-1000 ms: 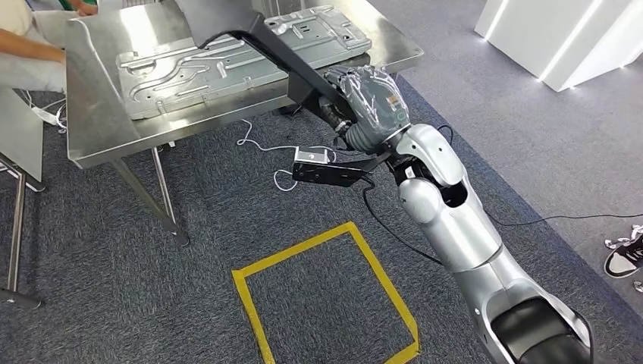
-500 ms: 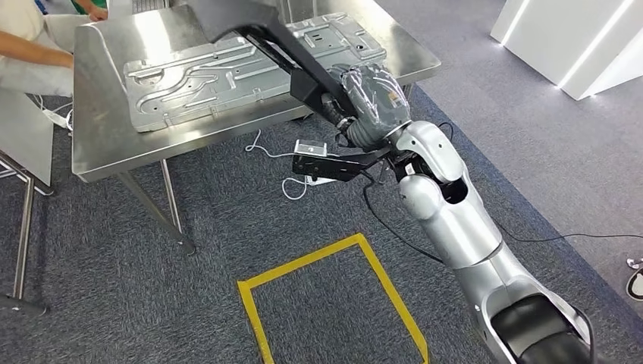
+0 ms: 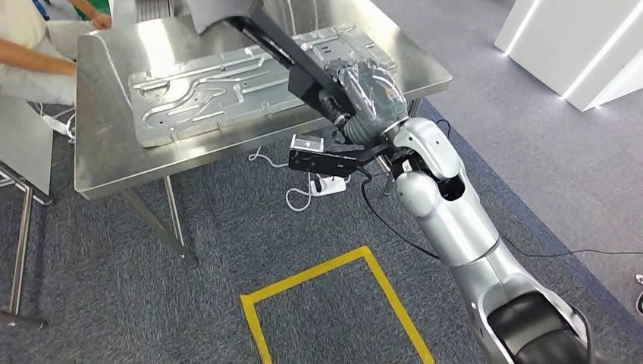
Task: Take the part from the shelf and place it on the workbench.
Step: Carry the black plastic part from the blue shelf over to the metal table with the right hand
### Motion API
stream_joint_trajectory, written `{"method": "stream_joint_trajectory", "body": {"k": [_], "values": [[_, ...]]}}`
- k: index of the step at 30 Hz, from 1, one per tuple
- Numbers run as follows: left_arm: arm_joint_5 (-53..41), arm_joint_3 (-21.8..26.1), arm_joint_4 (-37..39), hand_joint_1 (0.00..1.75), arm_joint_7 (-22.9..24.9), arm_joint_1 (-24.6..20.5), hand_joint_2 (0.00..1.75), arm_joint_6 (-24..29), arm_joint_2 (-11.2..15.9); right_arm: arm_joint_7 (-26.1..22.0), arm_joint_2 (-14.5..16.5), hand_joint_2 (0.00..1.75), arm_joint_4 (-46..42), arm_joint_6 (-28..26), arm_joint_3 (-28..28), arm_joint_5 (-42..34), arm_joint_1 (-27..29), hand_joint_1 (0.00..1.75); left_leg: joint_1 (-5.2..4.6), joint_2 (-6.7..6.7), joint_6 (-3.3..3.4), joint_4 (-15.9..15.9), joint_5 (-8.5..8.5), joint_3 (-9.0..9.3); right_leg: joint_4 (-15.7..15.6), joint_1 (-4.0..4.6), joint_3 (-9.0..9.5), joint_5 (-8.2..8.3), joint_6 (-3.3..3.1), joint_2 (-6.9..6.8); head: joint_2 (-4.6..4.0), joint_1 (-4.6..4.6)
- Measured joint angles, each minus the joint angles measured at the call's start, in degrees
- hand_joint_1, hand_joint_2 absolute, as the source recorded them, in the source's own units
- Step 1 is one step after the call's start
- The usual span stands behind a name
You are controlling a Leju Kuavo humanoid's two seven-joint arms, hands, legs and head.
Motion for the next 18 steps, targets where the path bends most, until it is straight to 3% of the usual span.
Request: {"method": "stream_joint_trajectory", "body": {"k": [2,5,6,7,8,10,11,12,15,17,18], "values": [[0.00,0.01,0.00,0.00,-0.10,0.09,1.75,-0.01,0.00,0.02,0.08,1.75,0.01,0.01,0.00,0.02,-0.34,1.75,0.00,-0.05,0.78,-0.18,-0.56,1.18,4.69,-0.15,-2.54,-0.92,0.36,0.04,0.00,0.02],[0.00,0.02,0.00,0.00,-0.25,0.00,1.75,-0.01,0.01,0.12,0.09,1.75,0.04,0.14,0.00,0.15,-0.09,1.75,-0.09,-0.28,1.29,-0.20,-2.13,2.90,15.21,-0.16,-9.97,-4.39,0.68,0.08,0.00,0.03],[0.00,0.02,0.00,0.00,-0.25,0.01,1.75,-0.01,0.01,0.24,0.10,1.75,0.07,0.27,0.00,0.20,0.09,1.75,-0.11,-0.44,1.26,-0.20,-2.81,3.75,16.29,-0.16,-11.56,-5.10,0.67,0.08,0.00,0.03],[0.00,0.02,0.00,0.00,-0.22,0.04,1.75,-0.01,0.00,0.52,0.10,1.75,0.13,0.47,0.00,0.29,0.18,1.75,-0.11,-0.60,1.18,-0.19,-3.56,4.76,15.40,-0.14,-12.23,-4.84,0.55,0.08,0.00,0.04],[0.01,0.02,0.00,0.00,-0.17,0.09,1.75,-0.01,-0.01,0.96,0.09,1.75,0.23,0.77,0.00,0.44,0.16,1.75,-0.11,-0.71,1.02,-0.20,-4.36,5.87,12.62,-0.09,-12.01,-3.16,0.28,0.07,0.00,0.04],[0.04,0.02,0.02,0.00,-0.04,0.21,1.75,-0.01,-0.10,1.97,0.07,1.75,0.69,1.54,0.01,0.83,-0.08,1.75,-0.17,-0.83,0.64,-0.12,-5.99,7.61,5.03,0.29,-10.86,3.60,-0.50,0.11,0.00,0.04],[0.06,0.03,0.02,0.00,-0.01,0.18,1.75,-0.01,-0.18,2.39,0.07,1.75,0.99,2.00,0.04,0.97,-0.24,1.75,-0.21,-0.90,0.40,-0.24,-6.67,8.03,2.21,0.54,-10.41,6.40,-0.79,0.12,0.00,0.07],[0.08,0.03,0.03,0.00,0.01,0.13,1.75,-0.01,-0.24,2.75,0.08,1.75,1.27,2.37,0.07,1.07,-0.40,1.75,-0.25,-0.94,0.14,-0.46,-7.08,8.44,0.50,0.74,-10.19,8.20,-1.00,0.14,0.00,0.10],[0.15,0.04,0.02,0.00,0.05,-0.14,1.75,-0.01,-0.26,3.40,0.31,1.75,1.81,2.92,0.13,1.32,-1.12,1.75,-0.29,-0.90,-0.67,0.41,-6.59,8.93,-0.89,0.66,-8.65,7.68,-1.69,0.22,0.00,0.16],[0.18,0.05,0.02,0.00,0.07,-0.21,1.75,0.05,-0.22,3.86,0.48,1.75,2.26,3.04,0.13,1.80,-1.93,1.75,-0.23,-0.76,-0.88,5.66,-5.84,6.32,-1.56,0.47,-6.75,6.79,-2.29,0.27,0.00,0.11],[0.17,0.05,0.02,0.00,0.07,-0.23,1.75,0.09,-0.21,4.11,0.54,1.75,2.57,3.09,0.14,2.12,-2.23,1.75,-0.19,-0.68,-0.93,9.48,-6.30,3.93,-1.86,0.45,-5.75,6.17,-2.45,0.28,0.00,0.09]]}}
